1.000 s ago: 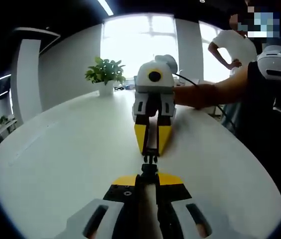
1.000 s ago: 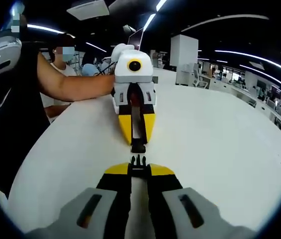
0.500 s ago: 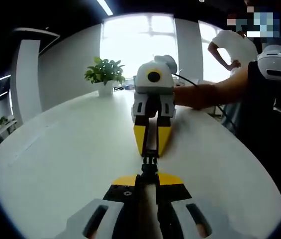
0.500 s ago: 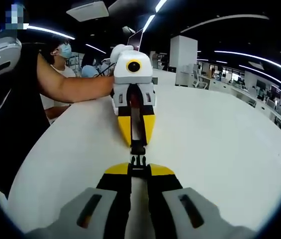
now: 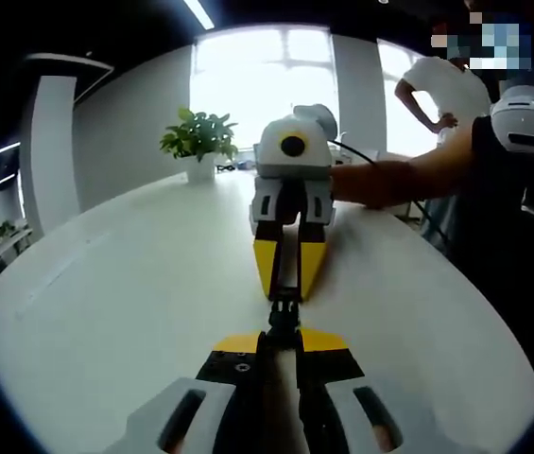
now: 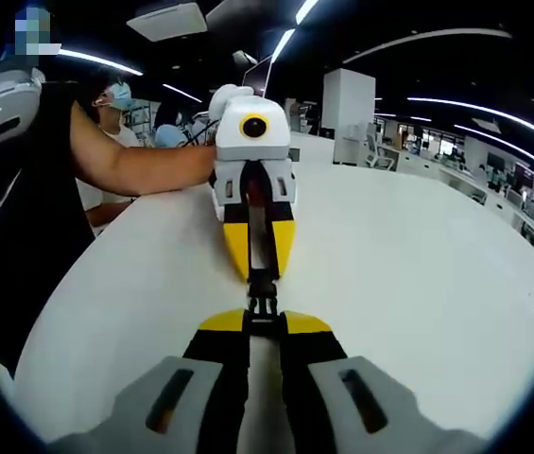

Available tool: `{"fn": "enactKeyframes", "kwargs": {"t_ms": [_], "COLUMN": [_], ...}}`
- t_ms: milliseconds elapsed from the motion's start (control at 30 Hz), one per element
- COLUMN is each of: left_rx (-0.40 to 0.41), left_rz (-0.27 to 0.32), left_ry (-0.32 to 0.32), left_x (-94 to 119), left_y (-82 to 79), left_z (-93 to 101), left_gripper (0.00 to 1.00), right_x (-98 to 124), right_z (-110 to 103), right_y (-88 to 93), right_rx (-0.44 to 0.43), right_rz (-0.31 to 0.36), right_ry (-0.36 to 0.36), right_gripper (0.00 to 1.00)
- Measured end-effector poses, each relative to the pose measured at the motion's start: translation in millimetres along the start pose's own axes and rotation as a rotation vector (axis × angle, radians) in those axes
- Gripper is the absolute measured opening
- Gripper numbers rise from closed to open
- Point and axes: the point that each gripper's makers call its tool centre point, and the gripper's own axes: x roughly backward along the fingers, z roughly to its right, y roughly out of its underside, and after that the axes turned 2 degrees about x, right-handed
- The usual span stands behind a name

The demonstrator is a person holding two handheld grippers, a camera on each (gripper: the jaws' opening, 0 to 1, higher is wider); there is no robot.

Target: Snap the two parts of the plastic buckle together until the buckle closes and remains connected.

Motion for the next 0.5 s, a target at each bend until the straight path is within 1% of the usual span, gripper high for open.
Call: {"fn": "enactKeyframes", "kwargs": {"t_ms": [500], "left_rx": [-0.007], "left_rz": [0.001], "left_ry": [-0.006], "left_x": [-3.1], "left_y": [-0.9], "left_z": [1.0], "left_gripper": [0.10], "right_x": [-3.2], "right_z": [-3.4], "right_y": [-1.4], "right_rx": [0.009], "right_rz": [0.010], "right_ry": [0.000], "right_gripper": [0.11]}}
